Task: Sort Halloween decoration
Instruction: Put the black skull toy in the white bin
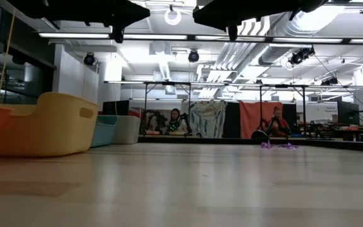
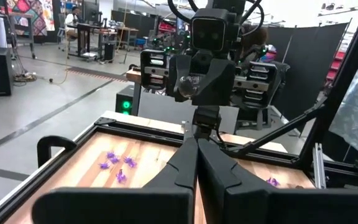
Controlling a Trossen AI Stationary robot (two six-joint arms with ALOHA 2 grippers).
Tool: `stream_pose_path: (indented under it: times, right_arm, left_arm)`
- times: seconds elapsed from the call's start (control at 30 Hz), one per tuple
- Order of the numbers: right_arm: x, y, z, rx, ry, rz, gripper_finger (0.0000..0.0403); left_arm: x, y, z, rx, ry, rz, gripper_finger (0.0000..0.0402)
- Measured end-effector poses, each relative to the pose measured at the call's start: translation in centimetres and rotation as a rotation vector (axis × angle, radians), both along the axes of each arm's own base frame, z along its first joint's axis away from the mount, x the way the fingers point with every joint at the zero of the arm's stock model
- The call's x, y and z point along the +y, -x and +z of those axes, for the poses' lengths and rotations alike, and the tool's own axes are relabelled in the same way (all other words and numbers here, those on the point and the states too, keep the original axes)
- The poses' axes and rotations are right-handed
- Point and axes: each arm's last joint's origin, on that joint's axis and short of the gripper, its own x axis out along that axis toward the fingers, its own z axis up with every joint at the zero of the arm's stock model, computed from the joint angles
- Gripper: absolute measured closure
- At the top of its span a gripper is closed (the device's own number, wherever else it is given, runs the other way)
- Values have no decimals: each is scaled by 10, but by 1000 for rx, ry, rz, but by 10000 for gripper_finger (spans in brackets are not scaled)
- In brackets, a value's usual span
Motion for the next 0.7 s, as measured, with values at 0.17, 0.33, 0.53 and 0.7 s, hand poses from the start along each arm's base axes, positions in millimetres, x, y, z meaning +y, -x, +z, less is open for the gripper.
stream_pose_path:
  times: [0.17, 0.33, 0.53, 0.7]
  right_arm:
    - [0, -1, -1, 4, 2, 0, 343]
    - [-3, -15, -16, 19, -38, -3, 343]
    - [-10, -49, -49, -11, -91, -11, 343]
    - [-27, -97, -68, 23, -94, -34, 343]
  left_arm:
    - [-1, 2, 2, -11, 12, 1, 401]
    - [-3, 9, 23, -100, 72, -5, 401]
    - [-8, 21, 58, -205, 40, -18, 401]
    - [-7, 25, 67, -217, 13, -8, 401]
